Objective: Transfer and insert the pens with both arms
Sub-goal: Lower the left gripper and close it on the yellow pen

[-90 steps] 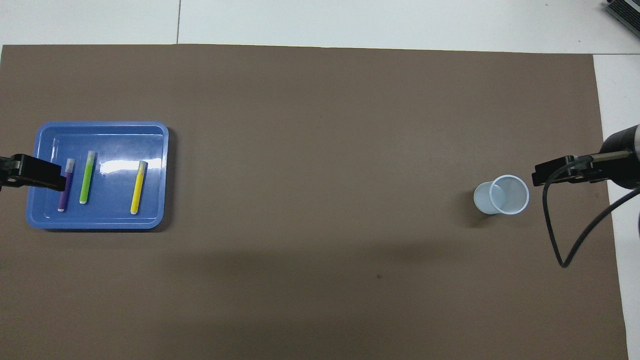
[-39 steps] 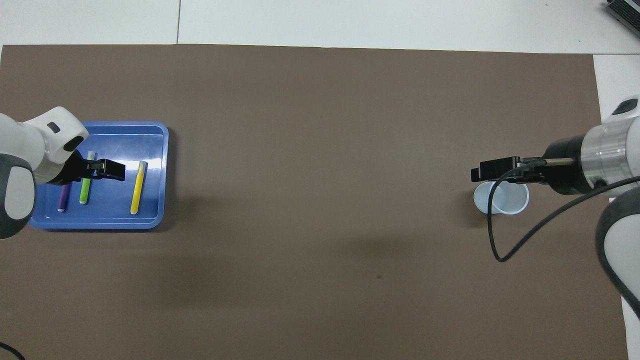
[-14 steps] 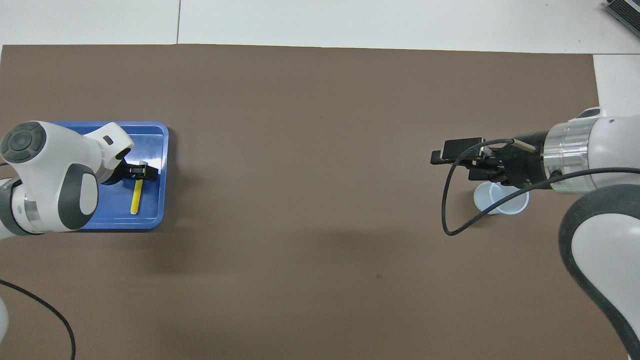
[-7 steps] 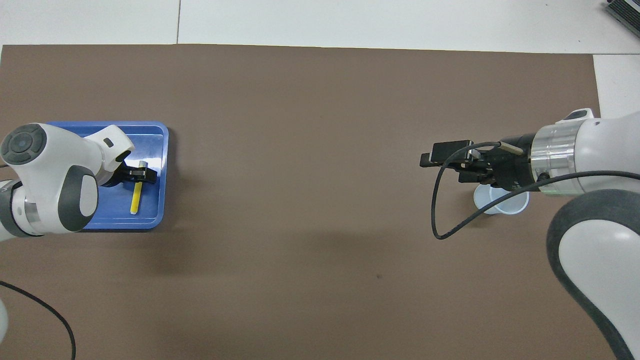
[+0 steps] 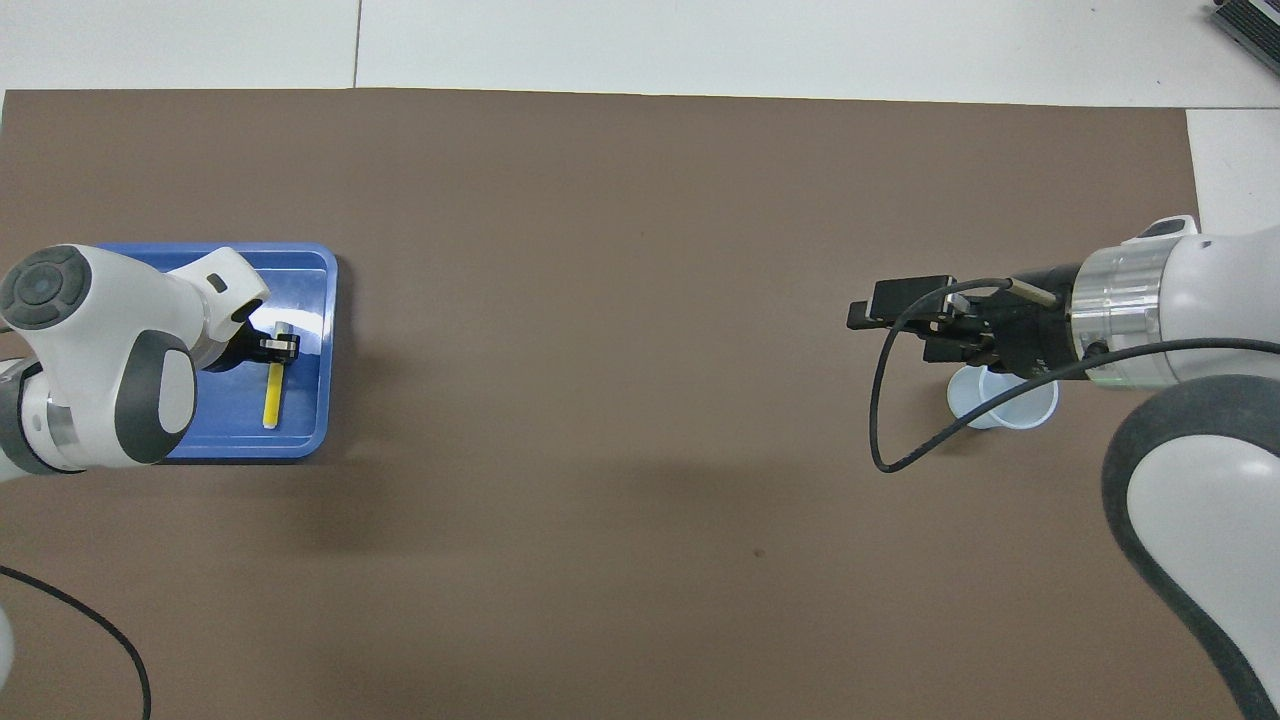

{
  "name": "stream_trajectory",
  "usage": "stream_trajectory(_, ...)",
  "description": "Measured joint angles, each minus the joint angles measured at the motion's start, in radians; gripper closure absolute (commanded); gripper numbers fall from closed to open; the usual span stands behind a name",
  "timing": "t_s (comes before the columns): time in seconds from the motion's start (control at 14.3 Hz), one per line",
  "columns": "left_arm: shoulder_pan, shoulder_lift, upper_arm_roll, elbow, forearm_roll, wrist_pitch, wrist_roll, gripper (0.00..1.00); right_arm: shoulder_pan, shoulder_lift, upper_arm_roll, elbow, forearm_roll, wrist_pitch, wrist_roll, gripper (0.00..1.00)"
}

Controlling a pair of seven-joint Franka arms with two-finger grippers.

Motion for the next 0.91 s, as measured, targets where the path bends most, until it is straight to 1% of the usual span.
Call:
stream_trajectory(0.28, 0.000, 0.000, 0.000, 0.000, 0.000, -0.001, 0.000, 1.00, -0.001, 0.000, -0.001, 0.000, 0.000, 0.000, 0.010, 0.00)
stream_trajectory(0.56, 0.002, 0.000, 0.006, 0.016, 0.000, -0.038, 0.000, 1.00, 0.022, 0.000, 0.003, 0.000, 0.034, 0.001, 0.090, 0.00)
stream_trajectory(0.91, 0.002, 0.000, 0.007, 0.092, 0.000, -0.130, 0.000, 1.00, 0.024, 0.000, 0.001, 0.000, 0.105, 0.011, 0.108, 0.00)
